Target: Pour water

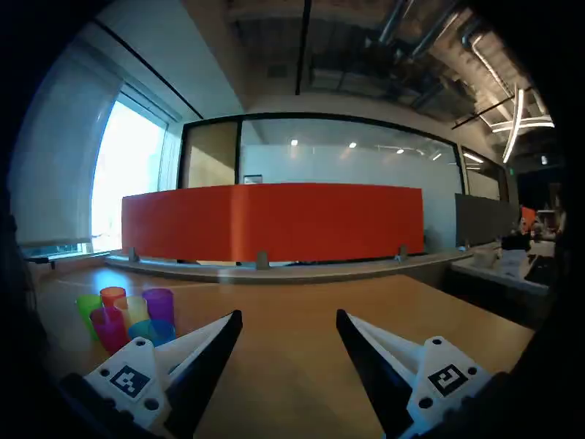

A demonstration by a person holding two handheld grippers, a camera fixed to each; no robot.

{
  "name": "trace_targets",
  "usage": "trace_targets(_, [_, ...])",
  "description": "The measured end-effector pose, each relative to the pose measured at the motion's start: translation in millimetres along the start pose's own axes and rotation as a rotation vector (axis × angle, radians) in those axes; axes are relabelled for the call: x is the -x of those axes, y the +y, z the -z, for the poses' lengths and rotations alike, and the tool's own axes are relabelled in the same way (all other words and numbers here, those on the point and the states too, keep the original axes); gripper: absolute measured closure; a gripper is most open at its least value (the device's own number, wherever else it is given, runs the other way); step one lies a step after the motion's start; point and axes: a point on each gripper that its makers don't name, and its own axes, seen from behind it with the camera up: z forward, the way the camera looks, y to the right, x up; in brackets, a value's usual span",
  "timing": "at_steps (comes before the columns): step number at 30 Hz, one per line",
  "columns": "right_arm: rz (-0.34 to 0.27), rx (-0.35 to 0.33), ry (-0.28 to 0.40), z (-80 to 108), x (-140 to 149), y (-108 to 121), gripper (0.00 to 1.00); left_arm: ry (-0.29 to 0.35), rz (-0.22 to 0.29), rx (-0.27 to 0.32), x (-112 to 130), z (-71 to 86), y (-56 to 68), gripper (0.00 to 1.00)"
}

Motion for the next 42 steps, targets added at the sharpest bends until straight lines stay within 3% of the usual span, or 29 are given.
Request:
trace_targets(12, [0.023,-0.04,-0.021,-6.1,-31.2,-6.9,0.0,-0.03,0.067,0.051,-48.7,-11.4,8.5,0.11])
trace_targets(21, [0.065,-0.064,-0.045,-15.2,-65.9,-18.0,0.0,-0.055,0.043,0.083,-88.7,-23.2,9.2,0.11])
trace_targets(32, [0.014,-0.091,-0.052,-21.1,-113.4,-19.8,0.0,-0.043,0.06,0.158,-129.9,-27.7,26.1,0.11])
trace_targets(42, [0.018,-0.101,-0.064,-22.7,-125.6,-13.4,0.0,-0.039,0.032,0.194,-149.2,-27.0,32.6,0.11])
